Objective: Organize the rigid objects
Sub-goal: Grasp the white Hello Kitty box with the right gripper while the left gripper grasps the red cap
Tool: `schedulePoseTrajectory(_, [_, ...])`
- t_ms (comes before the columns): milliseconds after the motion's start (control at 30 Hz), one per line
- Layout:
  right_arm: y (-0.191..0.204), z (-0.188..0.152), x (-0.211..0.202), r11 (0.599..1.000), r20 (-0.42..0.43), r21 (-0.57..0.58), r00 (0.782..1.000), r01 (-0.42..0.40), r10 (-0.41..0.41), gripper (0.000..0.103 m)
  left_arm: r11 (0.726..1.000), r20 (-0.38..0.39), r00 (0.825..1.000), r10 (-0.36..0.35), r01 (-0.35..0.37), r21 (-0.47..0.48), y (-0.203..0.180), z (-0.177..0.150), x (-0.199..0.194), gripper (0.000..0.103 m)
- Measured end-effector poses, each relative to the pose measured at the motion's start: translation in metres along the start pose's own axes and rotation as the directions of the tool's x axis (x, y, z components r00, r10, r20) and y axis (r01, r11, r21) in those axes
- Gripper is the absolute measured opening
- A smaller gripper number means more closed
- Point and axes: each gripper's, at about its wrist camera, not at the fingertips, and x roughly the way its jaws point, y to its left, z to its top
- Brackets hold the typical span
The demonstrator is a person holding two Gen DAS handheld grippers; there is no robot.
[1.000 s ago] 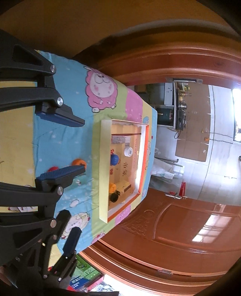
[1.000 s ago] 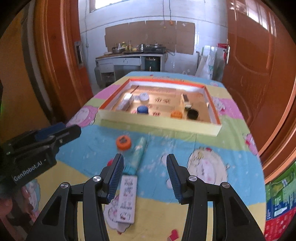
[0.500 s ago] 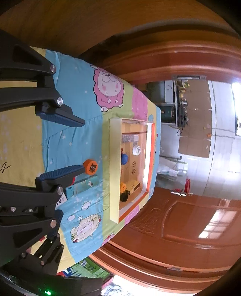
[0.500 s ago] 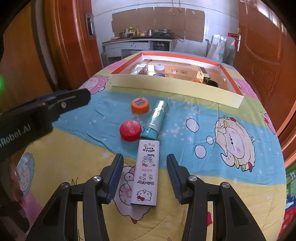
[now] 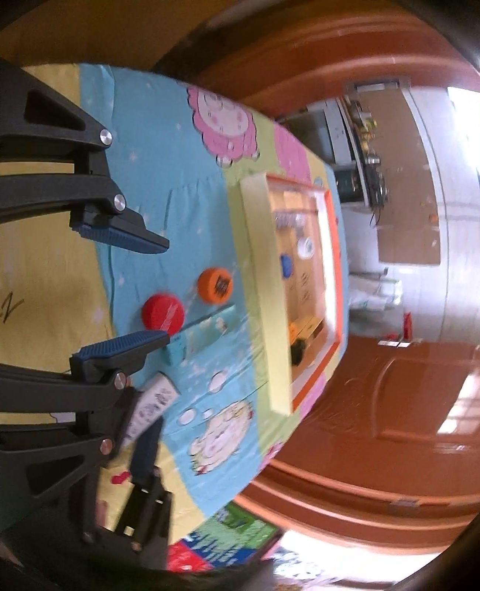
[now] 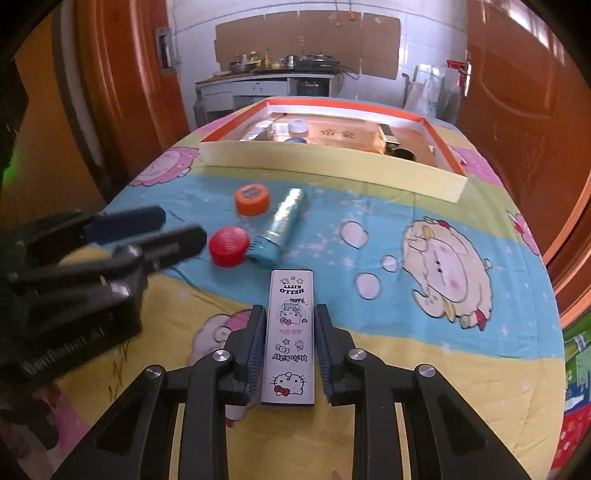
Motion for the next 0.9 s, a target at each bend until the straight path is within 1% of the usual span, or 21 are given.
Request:
schedulePoseTrajectory(67, [-0.007, -0.001, -0.002, 1.0, 0.002, 0.013, 1.0, 0.001, -0.001, 0.026, 1.0, -0.018, 1.0, -0.005, 0.005, 0.022, -0.007, -0.001, 0.006, 0.043])
schedulePoseTrajectory(133, [-0.012, -0.002, -0.003, 1.0, 0.003, 0.024, 1.0, -0.006, 0.006, 0.026, 0.999, -0.039, 0.999, 0.009, -0.008, 0.031, -0.012, -0.001, 0.013, 0.043])
schedulePoseTrajectory(267, [-0.02, -0.004, -0.004, 0.999, 0.006, 0.039, 1.0, -0.02, 0.02, 0.026, 0.999, -0.084, 0.996, 0.023, -0.021, 0.029, -0.013, 0.002, 0.026, 0.043])
schedulePoseTrajectory(333, [-0.021, -0.003, -0.004, 0.998, 0.007, 0.046, 0.999, -0.033, 0.033, 0.026, 0.999, -0.095, 0.995, 0.034, -0.032, 0.023, -0.012, 0.004, 0.03, 0.043])
schedulePoseTrajectory(467, [-0.024, -0.004, -0.004, 0.997, 0.01, 0.058, 0.999, -0.054, 0.053, 0.026, 0.999, -0.101, 0.994, 0.042, -0.043, -0.007, -0.009, 0.009, 0.035, 0.043])
schedulePoseTrajectory(600, [-0.024, -0.005, -0.005, 0.997, 0.013, 0.057, 0.998, -0.061, 0.06, 0.027, 0.998, -0.106, 0.993, 0.061, -0.062, -0.01, -0.008, 0.013, 0.041, 0.043])
schedulePoseTrajectory(633, [-0.024, -0.005, -0.005, 0.996, 0.014, 0.057, 0.998, -0.063, 0.062, 0.027, 0.998, -0.105, 0.992, 0.063, -0.064, -0.008, -0.008, 0.015, 0.042, 0.041])
schedulePoseTrajectory(667, [-0.024, -0.006, -0.006, 0.996, 0.014, 0.057, 0.998, -0.064, 0.063, 0.027, 0.998, -0.103, 0.993, 0.06, -0.061, -0.006, -0.008, 0.015, 0.043, 0.034])
schedulePoseTrajectory(700, [-0.024, -0.006, -0.006, 0.996, 0.014, 0.058, 0.998, -0.067, 0.066, 0.027, 0.998, -0.099, 0.994, 0.054, -0.055, -0.006, -0.009, 0.016, 0.042, 0.03])
schedulePoseTrajectory(900, [-0.025, -0.007, -0.006, 0.996, 0.016, 0.059, 0.997, -0.074, 0.073, 0.027, 0.999, -0.087, 0.996, 0.01, -0.013, -0.03, -0.004, 0.015, 0.04, 0.03])
